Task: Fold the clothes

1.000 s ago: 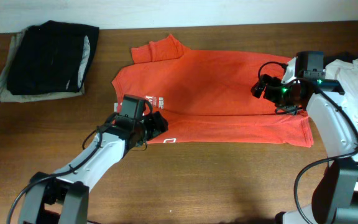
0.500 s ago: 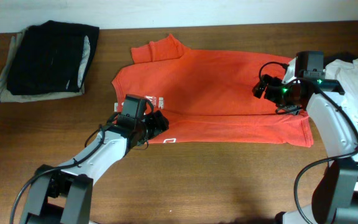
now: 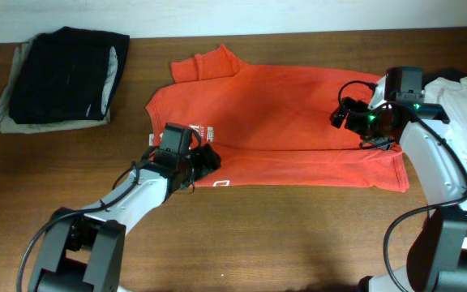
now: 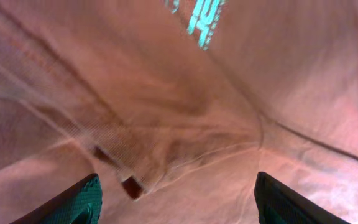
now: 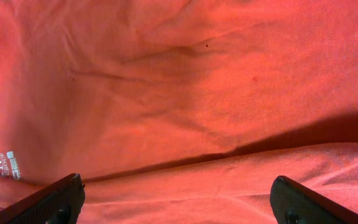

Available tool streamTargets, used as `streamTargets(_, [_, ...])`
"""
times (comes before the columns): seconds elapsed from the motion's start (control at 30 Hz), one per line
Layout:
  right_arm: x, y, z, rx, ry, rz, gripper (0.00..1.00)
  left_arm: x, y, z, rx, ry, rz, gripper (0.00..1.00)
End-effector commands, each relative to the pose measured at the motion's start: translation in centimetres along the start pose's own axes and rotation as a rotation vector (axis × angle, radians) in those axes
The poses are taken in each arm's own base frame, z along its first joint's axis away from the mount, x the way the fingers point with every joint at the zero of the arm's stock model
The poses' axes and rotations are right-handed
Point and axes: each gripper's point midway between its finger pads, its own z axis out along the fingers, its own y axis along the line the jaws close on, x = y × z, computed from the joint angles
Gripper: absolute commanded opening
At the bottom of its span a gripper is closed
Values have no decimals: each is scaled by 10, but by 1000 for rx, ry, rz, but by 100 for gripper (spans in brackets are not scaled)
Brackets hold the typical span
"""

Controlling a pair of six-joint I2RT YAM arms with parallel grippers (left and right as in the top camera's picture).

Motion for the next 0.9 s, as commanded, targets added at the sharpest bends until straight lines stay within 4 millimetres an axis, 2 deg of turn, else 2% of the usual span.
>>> streamTargets(0.0, [-2,0,1,13,-4,2,99,-2,-6,2,22,-1,-3,78])
streamTargets(0.3, [-2,0,1,14,-1,3,99,0,-2,6,10,11,-22,78])
streamTargets(0.37, [-1,0,1,14,-1,3,99,0,-2,6,9,10,-22,72])
streamTargets(0.5, [-1,0,1,15,2,4,99,0,-2,6,8,9,-23,71])
streamTargets(0.57, [0,-1,1,16,5,4,99,0,-2,6,8,9,-22,59])
streamTargets(0.6, [0,-1,1,17,6,5,99,0,-2,6,8,8,-22,57])
streamTargets(0.87, [2,-4,1,35,12,7,99,-1,1,7,-6,0,-23,56])
